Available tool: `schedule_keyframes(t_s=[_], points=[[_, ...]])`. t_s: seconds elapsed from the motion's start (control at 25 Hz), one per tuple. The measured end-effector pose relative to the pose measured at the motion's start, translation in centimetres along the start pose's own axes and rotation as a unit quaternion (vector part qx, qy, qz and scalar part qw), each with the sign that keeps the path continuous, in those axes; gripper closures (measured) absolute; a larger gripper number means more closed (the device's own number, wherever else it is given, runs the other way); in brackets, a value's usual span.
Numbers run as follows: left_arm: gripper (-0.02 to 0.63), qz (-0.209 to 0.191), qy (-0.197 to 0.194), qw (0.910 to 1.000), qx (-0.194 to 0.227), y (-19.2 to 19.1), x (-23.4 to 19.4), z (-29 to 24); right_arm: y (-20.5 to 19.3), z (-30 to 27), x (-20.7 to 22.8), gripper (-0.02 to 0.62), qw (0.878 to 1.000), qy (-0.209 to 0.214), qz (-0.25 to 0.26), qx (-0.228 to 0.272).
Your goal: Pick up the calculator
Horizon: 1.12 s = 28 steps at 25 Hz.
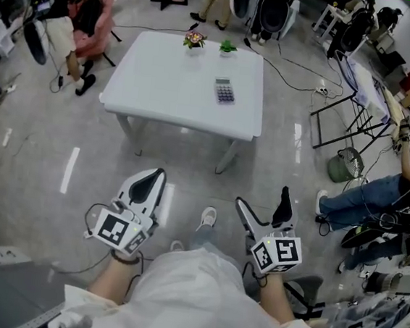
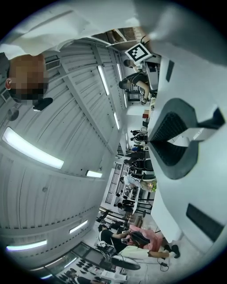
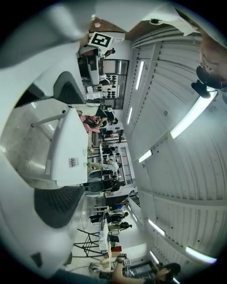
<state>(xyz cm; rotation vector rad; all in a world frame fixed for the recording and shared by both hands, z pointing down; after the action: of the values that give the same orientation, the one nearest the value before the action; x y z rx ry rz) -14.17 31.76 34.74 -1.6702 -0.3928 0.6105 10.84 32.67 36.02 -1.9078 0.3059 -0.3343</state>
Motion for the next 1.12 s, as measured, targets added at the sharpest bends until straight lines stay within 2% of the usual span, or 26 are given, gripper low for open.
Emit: schedule_keyframes(t_s=[0.24,0.72,1.12], points=[[0.589,-0.005,-0.002,0.9999,-0.012,0.1,-1.4,-4.2,0.0,-3.9,1.7,0.031,1.000,0.017,-0.006,-0.008],[0.589,-0.016,-0.009,0.9996,-0.020,2.4,-3.4,-17.3,3.9,-12.7,10.3,0.032,0.999,0.032,-0.012,-0.009],[0.589,-0.015,0.012,0.9995,-0.024,3.8,-4.7,-25.6,5.2,-18.8,16.1,0.032,0.998,0.057,-0.013,-0.021]])
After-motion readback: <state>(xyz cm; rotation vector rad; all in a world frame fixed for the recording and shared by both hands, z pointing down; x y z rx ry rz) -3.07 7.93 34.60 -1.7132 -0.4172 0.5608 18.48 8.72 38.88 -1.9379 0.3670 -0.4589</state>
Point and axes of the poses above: the fingertips, and each gripper's own axes: z backward along the fingers, x to its right, y out of its top, the point moved 1 cm from there along z, backward along the fingers, and after that the axes turned 11 degrees about -x, right-handed, at the moved point
